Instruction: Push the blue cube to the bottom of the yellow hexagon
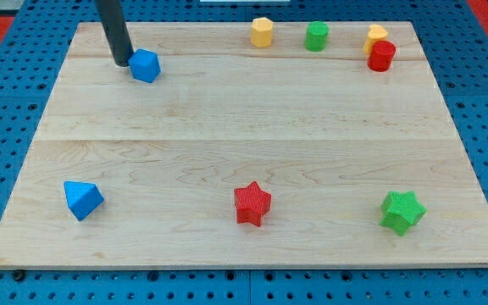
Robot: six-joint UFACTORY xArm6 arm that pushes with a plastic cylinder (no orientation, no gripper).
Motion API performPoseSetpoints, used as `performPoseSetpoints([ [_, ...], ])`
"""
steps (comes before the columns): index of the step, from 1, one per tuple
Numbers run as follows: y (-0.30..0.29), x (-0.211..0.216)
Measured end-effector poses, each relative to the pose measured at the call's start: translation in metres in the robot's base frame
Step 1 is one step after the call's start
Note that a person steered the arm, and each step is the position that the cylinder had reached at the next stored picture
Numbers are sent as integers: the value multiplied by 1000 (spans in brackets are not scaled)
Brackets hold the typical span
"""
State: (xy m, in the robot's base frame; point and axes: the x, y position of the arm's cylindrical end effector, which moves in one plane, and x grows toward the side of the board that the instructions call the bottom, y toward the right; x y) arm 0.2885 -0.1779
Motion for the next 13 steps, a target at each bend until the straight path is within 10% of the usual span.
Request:
performPoseSetpoints([
  [6,-120,28],
  [13,31,28],
])
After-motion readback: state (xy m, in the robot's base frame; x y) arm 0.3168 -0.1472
